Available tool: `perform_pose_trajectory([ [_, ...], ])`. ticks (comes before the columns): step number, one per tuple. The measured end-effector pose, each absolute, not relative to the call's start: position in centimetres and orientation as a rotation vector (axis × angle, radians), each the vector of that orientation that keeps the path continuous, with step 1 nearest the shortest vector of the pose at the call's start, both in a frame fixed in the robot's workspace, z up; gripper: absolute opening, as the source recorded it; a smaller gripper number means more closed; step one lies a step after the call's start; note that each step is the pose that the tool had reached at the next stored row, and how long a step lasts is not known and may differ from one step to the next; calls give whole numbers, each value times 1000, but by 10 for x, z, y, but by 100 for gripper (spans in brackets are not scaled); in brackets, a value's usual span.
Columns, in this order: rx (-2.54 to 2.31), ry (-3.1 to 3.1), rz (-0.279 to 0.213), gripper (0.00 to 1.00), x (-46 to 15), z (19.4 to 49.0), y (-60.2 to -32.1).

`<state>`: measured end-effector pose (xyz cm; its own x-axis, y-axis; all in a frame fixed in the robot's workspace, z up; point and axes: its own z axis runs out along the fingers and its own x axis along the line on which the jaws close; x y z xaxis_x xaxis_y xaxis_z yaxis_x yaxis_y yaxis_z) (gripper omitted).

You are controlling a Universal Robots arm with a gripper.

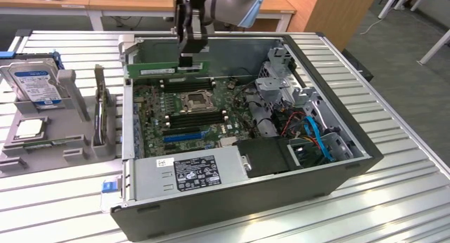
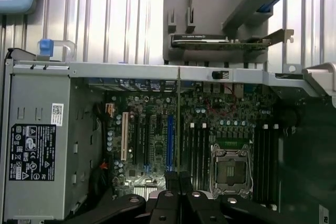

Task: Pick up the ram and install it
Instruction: 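Pick up the ram and move it above insertion slot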

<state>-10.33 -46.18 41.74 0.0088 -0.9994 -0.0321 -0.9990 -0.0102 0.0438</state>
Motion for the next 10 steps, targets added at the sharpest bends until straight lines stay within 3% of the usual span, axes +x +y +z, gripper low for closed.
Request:
perform_pose_trajectory([
  [10, 2225, -2204, -84, 11, -77, 417, -462],
])
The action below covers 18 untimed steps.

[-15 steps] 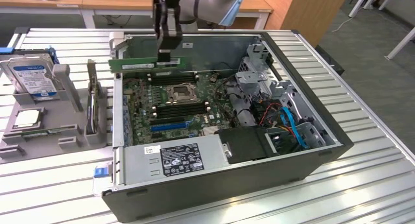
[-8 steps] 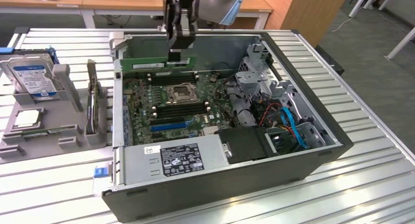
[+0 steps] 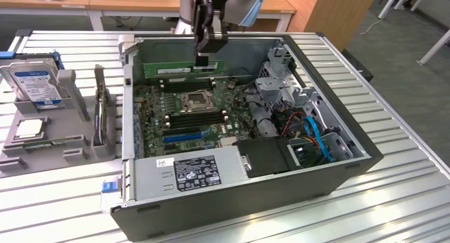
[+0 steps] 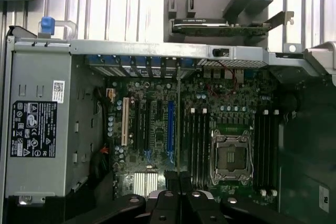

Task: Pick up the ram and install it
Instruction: 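Pick up the ram and move it above insertion slot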

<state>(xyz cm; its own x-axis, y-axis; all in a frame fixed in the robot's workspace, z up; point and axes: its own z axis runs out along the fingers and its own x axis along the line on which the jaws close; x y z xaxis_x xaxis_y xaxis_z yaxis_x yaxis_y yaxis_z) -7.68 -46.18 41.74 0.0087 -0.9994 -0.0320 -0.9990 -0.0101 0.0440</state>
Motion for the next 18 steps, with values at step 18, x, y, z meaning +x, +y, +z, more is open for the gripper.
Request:
perform_pose_trajectory([
  [18, 2225, -2204, -84, 11, -45, 417, -462],
])
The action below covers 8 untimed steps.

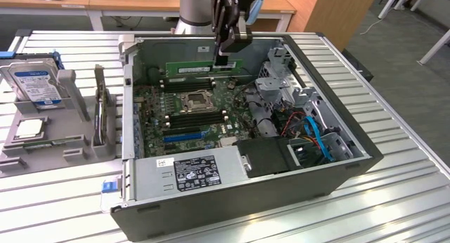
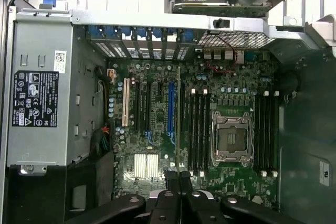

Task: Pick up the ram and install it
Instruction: 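Pick up the ram and move it above insertion slot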

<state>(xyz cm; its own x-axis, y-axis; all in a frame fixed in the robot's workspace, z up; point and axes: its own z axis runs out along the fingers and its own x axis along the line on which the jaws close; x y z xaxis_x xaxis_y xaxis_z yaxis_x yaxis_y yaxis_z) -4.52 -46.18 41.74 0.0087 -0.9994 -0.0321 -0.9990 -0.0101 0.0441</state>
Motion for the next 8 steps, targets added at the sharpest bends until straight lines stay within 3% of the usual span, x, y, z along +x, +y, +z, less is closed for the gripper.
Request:
perform_pose_trajectory([
  [8, 2211, -2219, -84, 11, -45, 417, -462],
])
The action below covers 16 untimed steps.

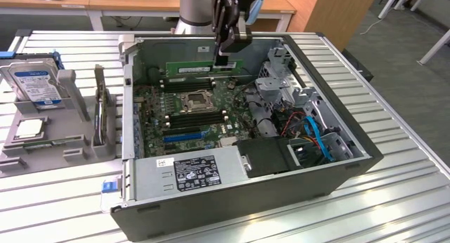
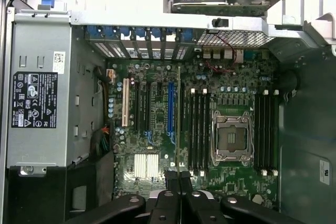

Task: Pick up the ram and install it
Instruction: 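Pick up the ram and move it above insertion slot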

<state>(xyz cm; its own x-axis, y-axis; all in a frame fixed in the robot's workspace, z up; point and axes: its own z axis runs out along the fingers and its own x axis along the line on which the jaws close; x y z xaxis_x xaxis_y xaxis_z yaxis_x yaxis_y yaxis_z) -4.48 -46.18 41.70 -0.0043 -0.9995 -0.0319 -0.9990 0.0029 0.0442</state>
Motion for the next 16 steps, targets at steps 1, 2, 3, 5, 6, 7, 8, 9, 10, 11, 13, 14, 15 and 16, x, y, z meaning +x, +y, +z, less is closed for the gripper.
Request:
perform_pose_trajectory([
  [1, 2206, -2223, -85, 11, -45, 417, -462],
  [2, 2202, -2228, -84, 11, -45, 417, -462],
  [3, 2196, -2234, -85, 11, -45, 417, -462],
  [5, 2185, -2245, -85, 11, -45, 417, -462],
  [6, 2181, -2249, -85, 11, -44, 416, -462],
  [7, 2177, -2253, -85, 11, -44, 416, -462],
  [8, 2173, -2257, -85, 11, -44, 416, -462],
  [9, 2170, -2260, -85, 11, -44, 416, -462],
  [10, 2168, -2262, -85, 11, -44, 416, -461],
  [11, 2167, -2263, -85, 11, -44, 416, -461],
  [13, 2167, -2263, -85, 11, -44, 415, -460],
  [14, 2167, -2264, -85, 11, -44, 415, -460],
  [15, 2167, -2264, -85, 11, -44, 415, -460],
  [16, 2166, -2263, -85, 11, -45, 415, -460],
])
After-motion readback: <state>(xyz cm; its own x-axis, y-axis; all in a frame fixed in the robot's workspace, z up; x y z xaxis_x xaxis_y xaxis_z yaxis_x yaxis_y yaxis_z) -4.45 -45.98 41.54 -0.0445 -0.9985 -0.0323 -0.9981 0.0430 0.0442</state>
